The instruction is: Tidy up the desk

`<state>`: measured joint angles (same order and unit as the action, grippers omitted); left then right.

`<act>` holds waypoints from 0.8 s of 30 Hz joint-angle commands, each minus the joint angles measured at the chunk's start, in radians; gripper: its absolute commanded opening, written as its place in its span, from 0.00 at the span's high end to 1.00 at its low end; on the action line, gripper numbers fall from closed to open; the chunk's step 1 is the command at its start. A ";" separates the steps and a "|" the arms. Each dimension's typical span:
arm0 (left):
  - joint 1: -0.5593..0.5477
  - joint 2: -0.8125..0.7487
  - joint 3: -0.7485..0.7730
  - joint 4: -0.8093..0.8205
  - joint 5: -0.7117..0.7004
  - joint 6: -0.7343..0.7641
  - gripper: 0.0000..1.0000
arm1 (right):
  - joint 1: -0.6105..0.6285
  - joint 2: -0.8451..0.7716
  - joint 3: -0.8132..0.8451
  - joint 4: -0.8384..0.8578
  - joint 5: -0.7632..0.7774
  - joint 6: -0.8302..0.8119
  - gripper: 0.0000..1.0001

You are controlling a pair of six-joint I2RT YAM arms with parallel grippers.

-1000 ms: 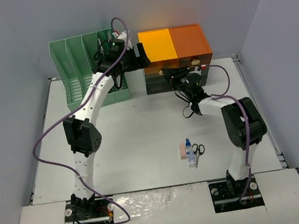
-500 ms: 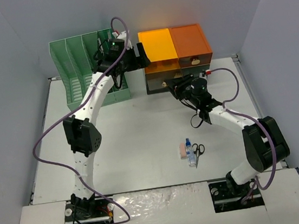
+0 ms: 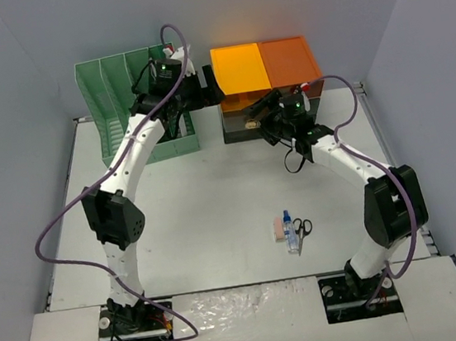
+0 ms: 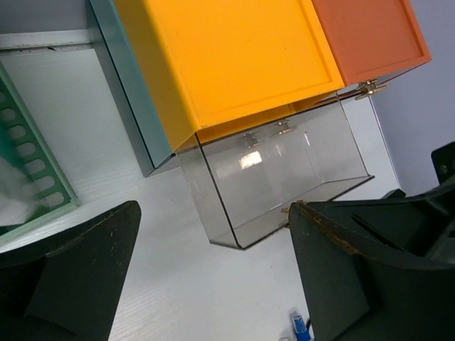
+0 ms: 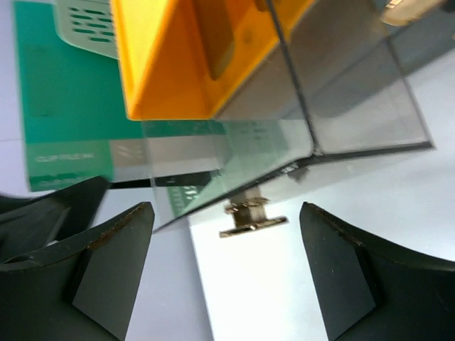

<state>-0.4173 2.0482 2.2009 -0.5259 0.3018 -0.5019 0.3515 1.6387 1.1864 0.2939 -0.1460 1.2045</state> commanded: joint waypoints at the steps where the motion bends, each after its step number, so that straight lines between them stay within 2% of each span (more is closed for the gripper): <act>1: -0.006 -0.163 -0.028 0.026 -0.033 0.041 0.18 | -0.007 -0.109 0.074 -0.250 0.001 -0.134 0.19; 3: -0.005 -0.199 -0.052 -0.002 -0.059 0.064 0.18 | -0.017 -0.160 0.076 -0.423 0.020 -0.201 0.20; 5: -0.004 -0.234 -0.077 -0.019 -0.087 0.085 0.18 | -0.022 -0.201 0.081 -0.528 0.049 -0.282 0.20; 7: 0.000 -0.270 -0.107 -0.049 -0.119 0.099 0.18 | -0.022 -0.236 0.107 -0.755 0.095 -0.389 0.20; 9: 0.000 -0.320 -0.139 -0.063 -0.165 0.104 0.18 | -0.020 -0.290 0.074 -0.870 0.138 -0.480 0.21; 12: 0.002 -0.374 -0.210 -0.068 -0.196 0.113 0.18 | -0.013 -0.373 -0.016 -0.991 0.185 -0.521 0.26; 16: 0.004 -0.431 -0.263 -0.079 -0.219 0.130 0.18 | 0.040 -0.450 -0.145 -1.060 0.224 -0.511 0.39; 19: 0.008 -0.463 -0.301 -0.079 -0.220 0.139 0.18 | 0.071 -0.517 -0.244 -1.070 0.219 -0.472 0.57; 24: 0.009 -0.483 -0.314 -0.090 -0.211 0.146 0.18 | 0.185 -0.583 -0.358 -1.072 0.214 -0.387 0.64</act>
<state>-0.4170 1.6335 1.8746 -0.6418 0.0992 -0.3818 0.4344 1.1330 0.9076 -0.7413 0.0375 0.7420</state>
